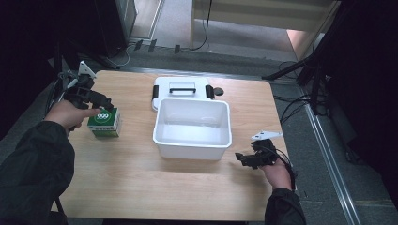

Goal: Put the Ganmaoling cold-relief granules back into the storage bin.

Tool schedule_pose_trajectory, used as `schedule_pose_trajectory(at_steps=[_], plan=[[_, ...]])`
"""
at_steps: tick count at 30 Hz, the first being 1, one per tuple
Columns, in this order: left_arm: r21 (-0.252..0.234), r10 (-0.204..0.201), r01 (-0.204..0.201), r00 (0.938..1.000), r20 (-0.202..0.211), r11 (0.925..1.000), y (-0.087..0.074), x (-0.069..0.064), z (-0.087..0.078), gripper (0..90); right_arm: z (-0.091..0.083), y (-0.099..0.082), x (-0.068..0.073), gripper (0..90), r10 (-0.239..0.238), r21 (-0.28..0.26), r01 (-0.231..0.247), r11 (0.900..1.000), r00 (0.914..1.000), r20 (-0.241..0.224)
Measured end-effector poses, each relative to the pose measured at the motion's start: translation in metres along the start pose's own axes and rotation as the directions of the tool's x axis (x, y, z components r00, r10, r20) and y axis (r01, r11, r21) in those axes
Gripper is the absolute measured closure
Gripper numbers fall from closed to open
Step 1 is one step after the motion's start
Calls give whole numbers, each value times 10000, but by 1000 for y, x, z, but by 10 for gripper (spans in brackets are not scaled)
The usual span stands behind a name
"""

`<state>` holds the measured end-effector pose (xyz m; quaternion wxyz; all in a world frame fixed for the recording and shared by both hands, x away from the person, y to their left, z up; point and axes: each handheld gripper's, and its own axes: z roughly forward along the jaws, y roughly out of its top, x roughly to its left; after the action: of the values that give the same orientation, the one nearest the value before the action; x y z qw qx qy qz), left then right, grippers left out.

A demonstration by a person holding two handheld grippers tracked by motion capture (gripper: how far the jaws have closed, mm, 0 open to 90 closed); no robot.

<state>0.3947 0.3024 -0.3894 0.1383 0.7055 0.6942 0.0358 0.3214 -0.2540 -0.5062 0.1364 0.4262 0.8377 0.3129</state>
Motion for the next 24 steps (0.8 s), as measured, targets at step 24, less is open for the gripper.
schedule_pose_trajectory(at_steps=[24], plan=[[997,-955,997,9944,-460,9900,19,22,67,0,-1,-1,-1,190,20,-62,-20,10000,10000,-22]])
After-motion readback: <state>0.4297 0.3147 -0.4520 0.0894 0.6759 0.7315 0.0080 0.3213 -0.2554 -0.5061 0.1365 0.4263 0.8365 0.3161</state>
